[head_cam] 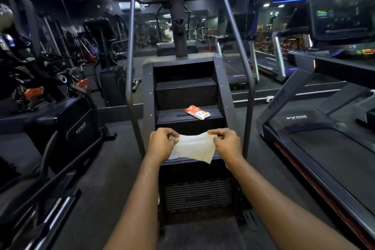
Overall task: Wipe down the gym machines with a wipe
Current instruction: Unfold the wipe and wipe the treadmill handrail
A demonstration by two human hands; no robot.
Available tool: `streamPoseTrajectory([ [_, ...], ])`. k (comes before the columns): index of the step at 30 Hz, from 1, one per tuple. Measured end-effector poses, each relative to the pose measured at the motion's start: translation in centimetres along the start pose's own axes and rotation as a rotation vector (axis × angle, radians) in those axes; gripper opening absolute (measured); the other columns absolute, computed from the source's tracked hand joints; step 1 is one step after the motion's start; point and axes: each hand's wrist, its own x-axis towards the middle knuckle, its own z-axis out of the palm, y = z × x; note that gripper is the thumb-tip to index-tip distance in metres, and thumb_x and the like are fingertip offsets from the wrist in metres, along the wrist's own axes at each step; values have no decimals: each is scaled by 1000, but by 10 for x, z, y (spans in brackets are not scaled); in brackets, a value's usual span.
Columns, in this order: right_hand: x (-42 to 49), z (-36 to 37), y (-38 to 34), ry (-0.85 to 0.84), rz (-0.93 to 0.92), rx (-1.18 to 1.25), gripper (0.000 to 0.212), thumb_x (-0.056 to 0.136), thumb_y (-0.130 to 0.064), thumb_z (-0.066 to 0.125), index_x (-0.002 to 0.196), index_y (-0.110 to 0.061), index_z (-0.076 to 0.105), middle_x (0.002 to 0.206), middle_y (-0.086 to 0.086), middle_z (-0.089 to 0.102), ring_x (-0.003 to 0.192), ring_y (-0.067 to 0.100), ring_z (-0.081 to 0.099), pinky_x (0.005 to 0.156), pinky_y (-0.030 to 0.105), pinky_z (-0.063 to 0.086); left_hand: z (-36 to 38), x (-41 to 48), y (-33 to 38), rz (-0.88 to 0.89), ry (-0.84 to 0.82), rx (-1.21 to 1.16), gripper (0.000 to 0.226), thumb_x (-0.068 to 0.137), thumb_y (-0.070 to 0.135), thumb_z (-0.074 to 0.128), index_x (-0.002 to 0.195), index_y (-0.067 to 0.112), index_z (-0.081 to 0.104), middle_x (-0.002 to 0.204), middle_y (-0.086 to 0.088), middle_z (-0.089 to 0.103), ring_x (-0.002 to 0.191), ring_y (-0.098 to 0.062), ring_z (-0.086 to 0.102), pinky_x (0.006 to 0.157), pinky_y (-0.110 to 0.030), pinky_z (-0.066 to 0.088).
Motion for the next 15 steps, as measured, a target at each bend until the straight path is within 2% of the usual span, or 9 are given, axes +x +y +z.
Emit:
streamPoseTrajectory([
  [2,-3,2,1,-2,-18,-18,29,89,4,61,105,-17,73,117,-6,61,97,7,64,56,11,50,-3,-4,-3,-23,1,9,23,89,10,76,112,12,75,103,-6,69,82,-9,60,74,-13,48],
  [5,-10,6,-1,-42,-24,-83,28,83,4,71,94,-22,67,117,-3,61,102,9,64,64,15,54,-7,-9,-8,-68,-4,44,37,83,10,82,120,12,72,117,-8,67,100,-16,62,84,-18,46],
  [7,-13,8,-4,-37,-40,-208,27,82,1,74,83,-24,67,114,-3,58,104,13,63,72,19,54,-9,-10,-12,-93,14,44,33,82,8,83,114,11,74,119,-9,67,100,-17,61,82,-20,46],
  [10,-17,7,-8,-12,-65,-296,21,86,-7,75,74,-23,70,111,-5,56,102,11,59,67,15,45,-12,-12,-14,-113,63,19,17,82,8,82,97,12,76,111,-10,69,91,-13,58,73,-18,45],
  [13,-18,4,-7,-2,-29,-192,13,91,-11,70,80,-18,71,104,-5,59,93,7,57,60,11,37,-14,-15,-14,-104,91,-36,8,88,13,77,85,16,70,101,-5,67,85,-12,60,55,-11,40],
  [14,-20,3,-8,-3,-11,-147,10,92,-12,68,83,-16,72,100,-4,62,89,7,58,58,11,37,-14,-18,-14,-66,106,-48,11,89,16,75,82,18,67,101,-3,64,90,-15,60,59,-14,41],
  [15,-22,2,-8,6,-6,-99,11,94,-12,65,85,-14,72,95,-4,65,86,8,60,56,13,38,-13,-20,-14,-7,135,-52,13,89,18,75,80,20,65,103,-1,61,98,-18,59,69,-20,43],
])
